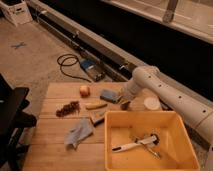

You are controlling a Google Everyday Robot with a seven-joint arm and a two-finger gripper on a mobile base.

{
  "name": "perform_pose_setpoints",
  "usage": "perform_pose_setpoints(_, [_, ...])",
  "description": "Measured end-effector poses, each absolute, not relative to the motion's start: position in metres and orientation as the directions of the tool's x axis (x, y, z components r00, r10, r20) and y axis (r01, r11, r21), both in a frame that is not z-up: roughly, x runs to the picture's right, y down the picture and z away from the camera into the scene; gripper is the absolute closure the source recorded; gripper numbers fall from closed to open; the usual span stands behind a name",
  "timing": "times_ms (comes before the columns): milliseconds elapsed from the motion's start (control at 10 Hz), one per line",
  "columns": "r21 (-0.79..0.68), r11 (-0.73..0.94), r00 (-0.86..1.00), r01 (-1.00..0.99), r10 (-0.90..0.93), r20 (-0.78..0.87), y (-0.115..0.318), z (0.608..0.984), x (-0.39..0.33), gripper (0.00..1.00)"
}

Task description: Place pepper in paper cup

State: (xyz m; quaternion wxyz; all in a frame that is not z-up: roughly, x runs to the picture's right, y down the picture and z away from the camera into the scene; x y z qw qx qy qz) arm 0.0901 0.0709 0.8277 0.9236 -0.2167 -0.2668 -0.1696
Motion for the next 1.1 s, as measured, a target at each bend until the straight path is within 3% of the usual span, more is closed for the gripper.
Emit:
perform_pose_setpoints(400, [-0.277,0.868,0.807,0.412,-0.206,0.554,0.06,0.819,0.092,1.0])
perform_pose_setpoints(1100, [-0.119,0.957,0.831,0.264,-0.163,0.532,-0.02,0.74,0.128,1.0])
